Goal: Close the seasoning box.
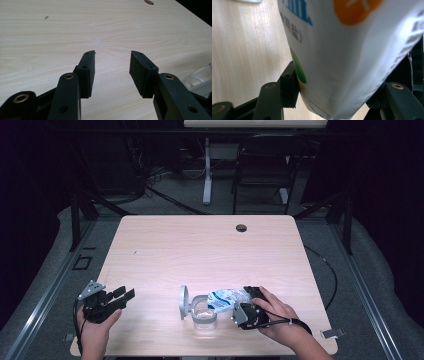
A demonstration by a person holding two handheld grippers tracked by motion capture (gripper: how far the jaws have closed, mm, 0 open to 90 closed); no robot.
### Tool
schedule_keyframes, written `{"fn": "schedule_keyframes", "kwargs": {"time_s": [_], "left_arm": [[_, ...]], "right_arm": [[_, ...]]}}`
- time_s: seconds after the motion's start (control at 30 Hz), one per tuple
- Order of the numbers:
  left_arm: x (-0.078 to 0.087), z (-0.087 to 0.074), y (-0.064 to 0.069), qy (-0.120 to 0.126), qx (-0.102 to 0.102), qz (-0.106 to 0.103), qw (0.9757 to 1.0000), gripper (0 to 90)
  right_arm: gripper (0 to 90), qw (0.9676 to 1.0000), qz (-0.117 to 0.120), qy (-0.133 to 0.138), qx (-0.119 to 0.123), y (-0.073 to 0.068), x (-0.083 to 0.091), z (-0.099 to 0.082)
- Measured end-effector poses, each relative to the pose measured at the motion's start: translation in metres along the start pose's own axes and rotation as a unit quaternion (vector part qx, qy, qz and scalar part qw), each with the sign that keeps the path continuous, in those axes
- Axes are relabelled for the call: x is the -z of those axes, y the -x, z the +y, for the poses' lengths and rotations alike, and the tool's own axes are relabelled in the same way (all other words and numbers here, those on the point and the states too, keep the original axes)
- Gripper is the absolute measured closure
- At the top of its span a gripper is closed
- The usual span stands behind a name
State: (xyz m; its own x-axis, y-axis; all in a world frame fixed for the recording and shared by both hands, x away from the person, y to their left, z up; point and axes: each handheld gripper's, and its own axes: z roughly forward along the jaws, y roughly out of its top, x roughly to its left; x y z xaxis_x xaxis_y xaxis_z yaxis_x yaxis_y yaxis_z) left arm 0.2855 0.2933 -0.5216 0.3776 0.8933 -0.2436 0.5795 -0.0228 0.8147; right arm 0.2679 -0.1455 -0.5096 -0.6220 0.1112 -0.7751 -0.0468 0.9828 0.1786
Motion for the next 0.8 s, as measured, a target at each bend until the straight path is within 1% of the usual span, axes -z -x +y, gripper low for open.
{"fn": "schedule_keyframes", "kwargs": {"time_s": [0.07,0.1,0.17,0.2,0.27,0.3,0.33,0.4,0.47,0.6,0.7,0.73,0.77,0.8], "left_arm": [[0.0001,0.0000,0.0000,0.000,0.000,0.000,1.0000,56.0],[0.0001,0.0000,0.0000,0.000,0.000,0.000,1.0000,56.0],[0.0006,0.0003,0.0000,-0.001,0.000,0.000,1.0000,56.0],[0.0007,0.0004,0.0000,-0.001,0.000,0.000,1.0000,56.0],[0.0007,0.0004,0.0001,-0.001,-0.001,0.000,1.0000,56.0],[0.0007,0.0004,0.0001,-0.001,-0.001,0.000,1.0000,56.0],[0.0005,0.0003,0.0002,0.000,0.000,0.001,1.0000,56.0],[0.0004,0.0003,0.0002,0.001,0.000,0.001,1.0000,56.0],[0.0006,0.0003,-0.0001,0.000,0.000,0.001,1.0000,56.0],[0.0006,0.0001,-0.0008,0.001,0.001,0.001,1.0000,56.0],[0.0005,0.0002,-0.0008,0.001,0.001,0.001,1.0000,56.0],[0.0003,0.0002,-0.0005,0.001,0.001,0.001,1.0000,56.0],[0.0002,0.0002,-0.0003,0.000,0.001,0.001,1.0000,56.0],[0.0003,0.0003,-0.0001,0.000,0.001,0.001,1.0000,56.0]], "right_arm": [[41.6,1.0000,0.002,-0.001,0.003,0.0003,0.0002,0.0010],[41.7,0.9999,0.001,-0.006,0.011,0.0011,0.0011,0.0019],[41.7,0.9999,0.005,-0.005,0.011,0.0006,0.0007,0.0027],[41.7,0.9999,0.005,0.001,0.014,0.0005,-0.0002,0.0028],[41.7,0.9998,0.003,-0.002,0.019,0.0005,0.0000,0.0035],[41.7,0.9998,0.012,0.016,0.006,-0.0014,-0.0026,0.0038],[41.7,0.9997,0.015,0.015,0.008,-0.0011,-0.0026,0.0046],[41.7,0.9998,0.015,0.012,0.007,-0.0015,-0.0023,0.0055],[41.8,0.9997,0.014,0.013,0.012,-0.0012,-0.0030,0.0062],[41.8,0.9997,0.009,0.004,0.022,-0.0002,-0.0036,0.0079],[41.8,0.9997,0.010,0.004,0.021,0.0001,-0.0042,0.0082],[41.8,0.9995,0.006,-0.004,0.031,0.0005,-0.0037,0.0091],[41.8,0.9993,0.004,-0.004,0.036,0.0008,-0.0037,0.0094],[41.8,0.9993,0.004,-0.003,0.037,0.0002,-0.0043,0.0095]]}}
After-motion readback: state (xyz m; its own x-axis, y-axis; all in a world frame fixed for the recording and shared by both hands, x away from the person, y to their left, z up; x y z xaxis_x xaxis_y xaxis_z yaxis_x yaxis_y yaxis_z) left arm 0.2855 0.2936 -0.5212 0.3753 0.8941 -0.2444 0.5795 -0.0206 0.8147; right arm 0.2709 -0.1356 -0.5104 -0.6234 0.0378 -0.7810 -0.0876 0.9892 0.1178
